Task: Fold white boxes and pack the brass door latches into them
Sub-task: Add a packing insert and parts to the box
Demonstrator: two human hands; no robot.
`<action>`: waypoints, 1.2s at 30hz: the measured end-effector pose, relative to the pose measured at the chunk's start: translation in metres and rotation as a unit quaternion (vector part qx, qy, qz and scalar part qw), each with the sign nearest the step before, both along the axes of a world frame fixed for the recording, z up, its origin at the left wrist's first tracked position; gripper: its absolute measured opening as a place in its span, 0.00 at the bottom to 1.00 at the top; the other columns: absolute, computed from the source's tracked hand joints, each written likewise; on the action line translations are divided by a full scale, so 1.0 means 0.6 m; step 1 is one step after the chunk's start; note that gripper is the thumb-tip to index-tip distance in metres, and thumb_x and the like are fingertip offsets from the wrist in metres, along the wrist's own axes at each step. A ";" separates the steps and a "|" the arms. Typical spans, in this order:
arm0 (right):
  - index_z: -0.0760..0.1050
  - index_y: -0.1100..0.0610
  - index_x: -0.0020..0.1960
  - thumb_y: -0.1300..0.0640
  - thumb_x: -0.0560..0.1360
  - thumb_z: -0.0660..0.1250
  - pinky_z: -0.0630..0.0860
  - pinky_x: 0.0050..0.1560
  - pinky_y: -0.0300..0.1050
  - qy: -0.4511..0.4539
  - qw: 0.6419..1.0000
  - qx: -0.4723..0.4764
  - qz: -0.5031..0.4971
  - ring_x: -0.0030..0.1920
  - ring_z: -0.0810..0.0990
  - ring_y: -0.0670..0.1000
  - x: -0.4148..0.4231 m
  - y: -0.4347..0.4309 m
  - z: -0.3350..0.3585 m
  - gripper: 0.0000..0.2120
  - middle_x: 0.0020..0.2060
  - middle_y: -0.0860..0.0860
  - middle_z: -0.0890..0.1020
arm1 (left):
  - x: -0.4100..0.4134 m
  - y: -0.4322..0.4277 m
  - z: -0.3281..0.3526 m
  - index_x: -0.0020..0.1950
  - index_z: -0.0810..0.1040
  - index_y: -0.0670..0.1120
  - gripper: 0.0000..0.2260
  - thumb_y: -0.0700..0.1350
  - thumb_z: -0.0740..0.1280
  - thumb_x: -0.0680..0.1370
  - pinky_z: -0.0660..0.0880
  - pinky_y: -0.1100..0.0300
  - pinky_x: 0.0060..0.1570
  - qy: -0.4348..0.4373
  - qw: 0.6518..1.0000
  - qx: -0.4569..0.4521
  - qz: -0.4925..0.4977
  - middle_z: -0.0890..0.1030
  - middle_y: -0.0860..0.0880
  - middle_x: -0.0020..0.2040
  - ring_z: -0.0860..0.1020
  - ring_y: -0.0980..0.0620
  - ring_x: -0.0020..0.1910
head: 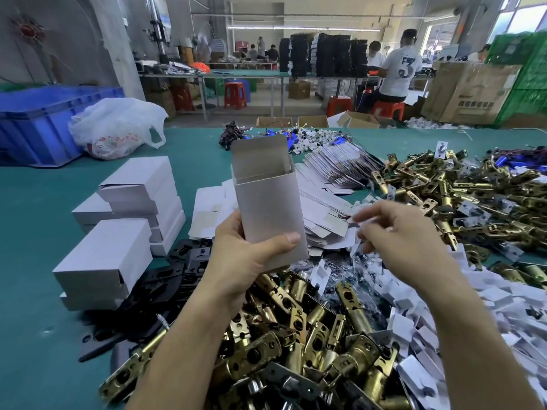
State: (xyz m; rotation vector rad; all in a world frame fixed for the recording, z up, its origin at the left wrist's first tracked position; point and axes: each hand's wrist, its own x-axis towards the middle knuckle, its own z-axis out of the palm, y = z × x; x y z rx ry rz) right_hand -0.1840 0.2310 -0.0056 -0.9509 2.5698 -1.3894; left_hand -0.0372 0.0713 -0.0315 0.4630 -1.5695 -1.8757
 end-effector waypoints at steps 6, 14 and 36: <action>0.83 0.54 0.45 0.63 0.74 0.70 0.81 0.44 0.44 0.001 0.958 0.283 0.035 0.43 0.82 0.48 -0.022 0.004 -0.043 0.06 0.43 0.49 0.84 | 0.001 0.001 0.002 0.42 0.85 0.62 0.20 0.53 0.82 0.52 0.82 0.59 0.38 0.013 1.000 0.024 0.008 0.87 0.54 0.46 0.86 0.54 0.45; 0.82 0.48 0.51 0.68 0.70 0.70 0.81 0.42 0.42 -0.006 0.939 0.330 0.097 0.38 0.83 0.45 -0.005 -0.001 -0.036 0.17 0.38 0.47 0.84 | -0.001 -0.001 -0.002 0.51 0.83 0.51 0.27 0.47 0.86 0.54 0.83 0.57 0.42 -0.012 1.000 -0.005 0.007 0.87 0.49 0.48 0.86 0.50 0.46; 0.81 0.51 0.54 0.63 0.79 0.66 0.75 0.37 0.35 0.249 0.941 -0.214 0.088 0.38 0.79 0.40 0.077 -0.019 0.093 0.10 0.41 0.39 0.81 | 0.005 0.018 0.000 0.57 0.81 0.48 0.21 0.42 0.79 0.65 0.83 0.55 0.44 -0.089 0.982 -0.052 -0.160 0.87 0.46 0.51 0.86 0.48 0.49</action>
